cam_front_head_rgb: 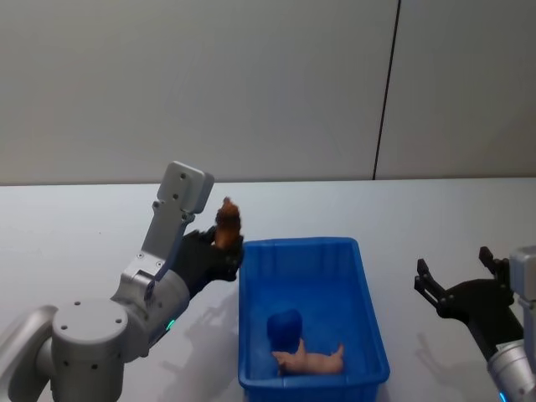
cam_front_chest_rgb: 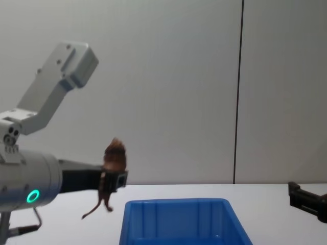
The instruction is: Pick up the two dolls from the table and place them into the box.
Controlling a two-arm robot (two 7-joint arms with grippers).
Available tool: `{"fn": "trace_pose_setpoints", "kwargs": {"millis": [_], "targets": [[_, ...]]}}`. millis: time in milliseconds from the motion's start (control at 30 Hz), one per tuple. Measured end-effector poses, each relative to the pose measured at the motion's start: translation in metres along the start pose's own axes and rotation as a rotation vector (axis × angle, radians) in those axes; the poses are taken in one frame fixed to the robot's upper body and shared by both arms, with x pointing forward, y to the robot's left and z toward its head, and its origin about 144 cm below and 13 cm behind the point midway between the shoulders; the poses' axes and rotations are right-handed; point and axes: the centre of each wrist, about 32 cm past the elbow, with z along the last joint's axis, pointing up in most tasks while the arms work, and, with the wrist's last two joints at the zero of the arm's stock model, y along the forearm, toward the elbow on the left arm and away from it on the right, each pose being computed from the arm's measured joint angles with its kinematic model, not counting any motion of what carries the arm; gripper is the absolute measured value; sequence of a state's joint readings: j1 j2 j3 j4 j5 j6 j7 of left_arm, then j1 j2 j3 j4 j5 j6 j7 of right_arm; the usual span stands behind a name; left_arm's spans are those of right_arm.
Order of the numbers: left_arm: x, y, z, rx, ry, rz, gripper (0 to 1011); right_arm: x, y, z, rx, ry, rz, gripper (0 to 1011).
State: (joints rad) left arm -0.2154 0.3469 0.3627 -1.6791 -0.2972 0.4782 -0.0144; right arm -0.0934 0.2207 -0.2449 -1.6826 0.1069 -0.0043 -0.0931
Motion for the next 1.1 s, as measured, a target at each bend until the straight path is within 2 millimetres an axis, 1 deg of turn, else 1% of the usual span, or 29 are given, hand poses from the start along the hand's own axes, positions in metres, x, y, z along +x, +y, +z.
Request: {"fn": "trace_pose_setpoints", "kwargs": {"millis": [267, 333, 367, 467, 533, 567, 633, 667, 700, 733, 867, 900, 1000, 1100], "targets": [[0.004, -0.001, 0.001, -0.134, -0.005, -0.115, 398, 0.000, 0.000, 0.000, 0.000, 0.000, 0.000, 1001], [0.004, -0.001, 0.001, -0.155, -0.004, -0.136, 436, 0.000, 0.000, 0.000, 0.000, 0.000, 0.000, 1001], [0.005, -0.002, 0.001, -0.179, -0.003, -0.161, 486, 0.000, 0.000, 0.000, 0.000, 0.000, 0.000, 1001], [0.006, -0.004, 0.001, -0.223, 0.002, -0.205, 571, 0.000, 0.000, 0.000, 0.000, 0.000, 0.000, 1001], [0.007, -0.005, 0.001, -0.243, 0.004, -0.227, 609, 0.000, 0.000, 0.000, 0.000, 0.000, 0.000, 1001], [0.008, -0.006, 0.001, -0.263, 0.006, -0.254, 669, 0.000, 0.000, 0.000, 0.000, 0.000, 0.000, 1001], [0.008, -0.008, 0.001, -0.285, 0.010, -0.277, 707, 0.000, 0.000, 0.000, 0.000, 0.000, 0.000, 1001], [0.009, -0.009, 0.001, -0.305, 0.012, -0.303, 765, 0.000, 0.000, 0.000, 0.000, 0.000, 0.000, 1001], [0.009, -0.010, 0.001, -0.314, 0.013, -0.314, 765, 0.000, 0.000, 0.000, 0.000, 0.000, 0.000, 1001], [0.010, -0.011, 0.001, -0.324, 0.015, -0.325, 816, 0.000, 0.000, 0.000, 0.000, 0.000, 0.000, 1001], [0.011, -0.015, 0.001, -0.373, 0.023, -0.387, 915, 0.000, 0.000, 0.000, 0.000, 0.000, 0.000, 1001], [0.011, -0.017, 0.001, -0.395, 0.027, -0.414, 953, 0.000, 0.000, 0.000, 0.000, 0.000, 0.000, 1001], [0.012, -0.020, 0.001, -0.421, 0.031, -0.444, 996, 0.000, 0.000, 0.000, 0.000, 0.000, 0.000, 1001], [0.012, -0.023, 0.001, -0.461, 0.036, -0.488, 1001, 0.000, 0.000, 0.000, 0.000, 0.000, 0.000, 1001]]}}
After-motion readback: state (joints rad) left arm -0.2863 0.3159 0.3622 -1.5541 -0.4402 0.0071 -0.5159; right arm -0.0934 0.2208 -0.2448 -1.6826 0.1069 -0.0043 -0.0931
